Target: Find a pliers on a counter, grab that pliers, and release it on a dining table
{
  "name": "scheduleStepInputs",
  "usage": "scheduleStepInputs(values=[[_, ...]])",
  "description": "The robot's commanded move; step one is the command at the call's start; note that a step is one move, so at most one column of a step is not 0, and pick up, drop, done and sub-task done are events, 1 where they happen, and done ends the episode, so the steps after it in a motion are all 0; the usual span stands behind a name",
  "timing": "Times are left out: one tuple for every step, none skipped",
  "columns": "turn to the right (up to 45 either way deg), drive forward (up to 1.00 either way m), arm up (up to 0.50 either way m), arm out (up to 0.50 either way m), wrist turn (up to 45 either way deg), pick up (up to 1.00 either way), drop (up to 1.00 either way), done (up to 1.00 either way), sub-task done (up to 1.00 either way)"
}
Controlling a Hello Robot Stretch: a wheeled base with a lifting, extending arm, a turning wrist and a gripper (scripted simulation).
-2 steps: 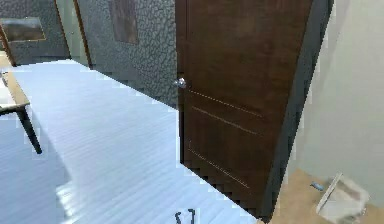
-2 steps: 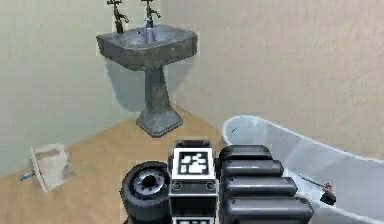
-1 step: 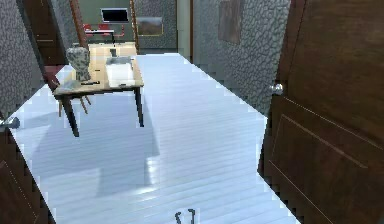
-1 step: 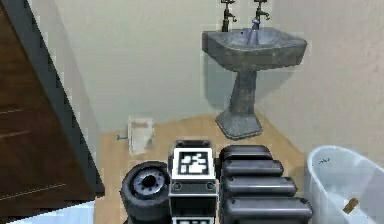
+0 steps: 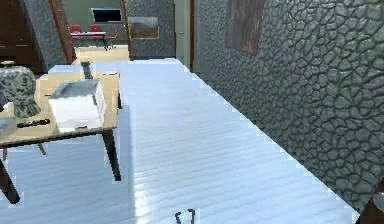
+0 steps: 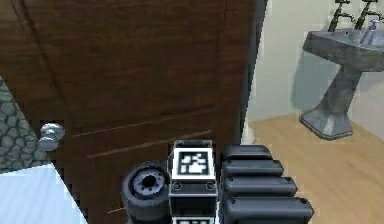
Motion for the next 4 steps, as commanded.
scheduleStepInputs(values=[[-3.0,0.0,0.0,0.0,0.0,0.0,0.0,0.0,0.0],[0.0,0.7,0.0,0.0,0.0,0.0,0.0,0.0,0.0],[12.0,0.0,0.0,0.0,0.0,0.0,0.0,0.0,0.0],[0.0,0.6,0.0,0.0,0.0,0.0,0.0,0.0,0.0]])
